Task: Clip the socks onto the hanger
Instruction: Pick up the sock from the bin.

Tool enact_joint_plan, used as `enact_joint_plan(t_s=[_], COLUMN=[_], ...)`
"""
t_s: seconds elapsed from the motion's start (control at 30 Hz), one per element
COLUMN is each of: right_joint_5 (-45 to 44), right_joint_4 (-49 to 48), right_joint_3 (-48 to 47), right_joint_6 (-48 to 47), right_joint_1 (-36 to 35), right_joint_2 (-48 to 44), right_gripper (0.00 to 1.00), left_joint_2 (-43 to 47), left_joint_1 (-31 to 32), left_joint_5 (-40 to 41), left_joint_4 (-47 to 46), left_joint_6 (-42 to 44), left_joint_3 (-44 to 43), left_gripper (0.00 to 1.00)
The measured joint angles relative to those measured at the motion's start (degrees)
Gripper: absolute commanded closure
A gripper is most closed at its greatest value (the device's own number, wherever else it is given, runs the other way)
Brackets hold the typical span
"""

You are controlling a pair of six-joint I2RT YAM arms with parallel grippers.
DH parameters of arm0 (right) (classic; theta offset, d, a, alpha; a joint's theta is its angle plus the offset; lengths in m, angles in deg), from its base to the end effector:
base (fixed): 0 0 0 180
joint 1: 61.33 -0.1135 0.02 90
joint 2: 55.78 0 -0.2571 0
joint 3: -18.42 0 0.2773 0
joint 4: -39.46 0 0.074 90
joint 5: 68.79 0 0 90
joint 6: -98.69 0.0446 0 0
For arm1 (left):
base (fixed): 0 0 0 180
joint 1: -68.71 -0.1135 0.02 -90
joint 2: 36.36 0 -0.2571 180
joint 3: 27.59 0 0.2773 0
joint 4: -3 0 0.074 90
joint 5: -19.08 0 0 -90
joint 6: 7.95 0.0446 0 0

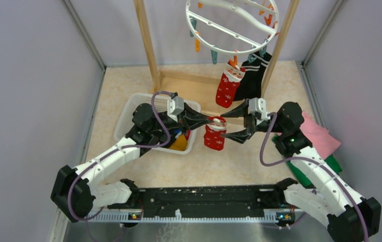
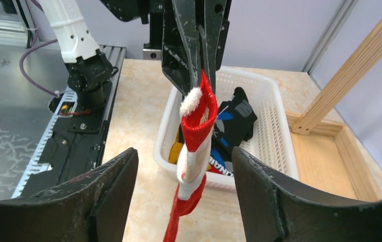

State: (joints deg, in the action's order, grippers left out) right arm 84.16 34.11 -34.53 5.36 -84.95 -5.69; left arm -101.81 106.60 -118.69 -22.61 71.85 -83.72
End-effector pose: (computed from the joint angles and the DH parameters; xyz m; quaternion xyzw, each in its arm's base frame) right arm 0.1905 0.1267 0.3380 -0.5139 0.4510 0.4500 0.5744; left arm 0.2059 -0.2021 0.3316 0.4458 0.4550 -0.5199 0.5692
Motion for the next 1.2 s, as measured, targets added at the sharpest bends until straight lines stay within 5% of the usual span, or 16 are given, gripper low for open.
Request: enact_joint_plan(t_s=[0.13, 0.37, 0.93, 1.07, 1.2], right_joint_5=[-1.25, -4.96, -3.45, -3.63, -4.87], right_joint_4=[1.51, 1.05, 3.37, 3.80, 4.07], right_joint_3=[-0.63, -0.90, -0.92, -0.92, -0.92], right_joint_6=[-1.90, -2.62, -8.09, -8.15, -8.17], right_joint_1=[-1.03, -1.29, -3.02, -4.04, -4.50], right_joint_2=[1.09, 0.37, -2.34, -2.16, -1.73], right_gripper=[0.49, 0.51, 0.94, 0.92, 0.69], left_joint_2=[-0.57, -0.83, -0.83, -1.27, -2.23], left_joint_1=[0.00, 0.00, -1.81, -1.92, -2.01], left_joint_5=[-1.07, -1.29, -3.06, -3.91, -4.87], left_joint_4=[0.11, 1.16, 1.07, 0.55, 0.28], left_joint_6=[0.37, 0.50, -0.39, -0.87, -1.79], left_joint_3=[-0.98, -0.98, -0.98, -1.07, -1.27], left_gripper=[1.00, 1.00, 1.00, 1.00, 1.00])
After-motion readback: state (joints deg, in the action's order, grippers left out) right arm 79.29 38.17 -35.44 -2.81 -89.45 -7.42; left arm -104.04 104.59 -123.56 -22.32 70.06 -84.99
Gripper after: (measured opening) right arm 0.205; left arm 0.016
